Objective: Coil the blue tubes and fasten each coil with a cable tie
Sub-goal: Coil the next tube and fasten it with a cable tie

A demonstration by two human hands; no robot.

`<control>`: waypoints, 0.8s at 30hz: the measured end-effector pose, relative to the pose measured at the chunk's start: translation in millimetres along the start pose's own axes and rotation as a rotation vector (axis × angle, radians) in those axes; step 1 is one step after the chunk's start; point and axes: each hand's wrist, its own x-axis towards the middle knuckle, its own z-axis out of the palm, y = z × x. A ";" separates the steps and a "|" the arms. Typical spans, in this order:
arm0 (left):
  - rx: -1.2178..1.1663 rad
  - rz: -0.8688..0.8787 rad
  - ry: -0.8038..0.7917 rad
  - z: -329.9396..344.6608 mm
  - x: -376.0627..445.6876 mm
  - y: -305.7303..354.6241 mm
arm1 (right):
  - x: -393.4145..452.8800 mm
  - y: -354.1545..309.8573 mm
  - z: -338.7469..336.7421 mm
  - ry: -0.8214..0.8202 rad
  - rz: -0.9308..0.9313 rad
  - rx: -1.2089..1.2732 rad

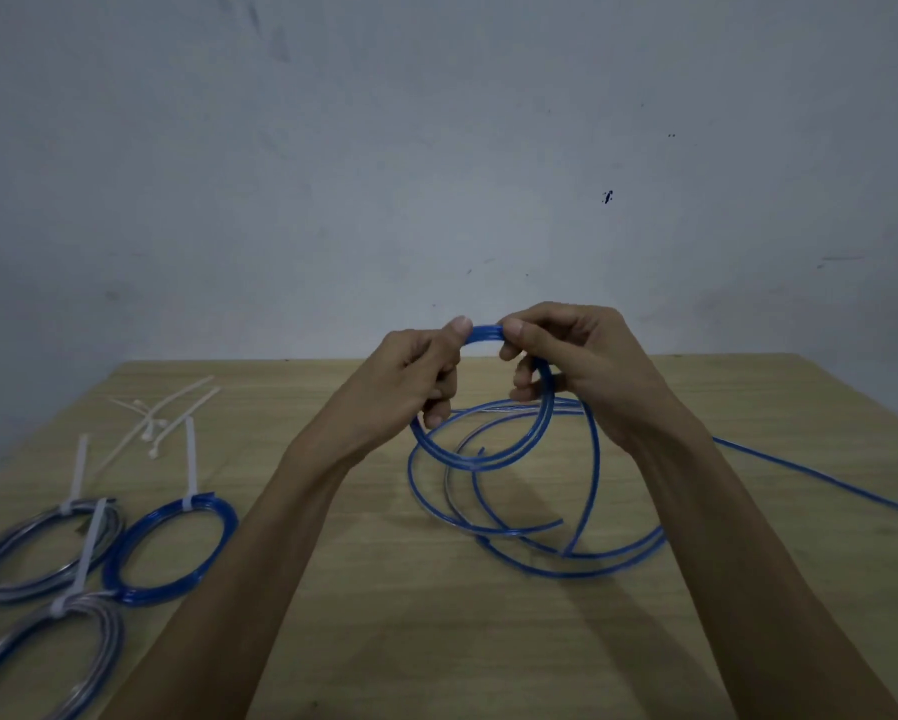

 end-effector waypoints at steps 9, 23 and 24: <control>-0.163 0.028 0.021 -0.6 0.8 0.0 | 1.1 -4.2 2.1 0.041 0.078 0.081; -0.260 0.049 0.148 0.6 2.7 -4.3 | -1.4 -11.7 12.7 0.064 0.052 0.012; -0.276 0.046 0.168 0.2 3.0 -4.1 | -1.6 -11.4 13.4 0.050 0.049 0.000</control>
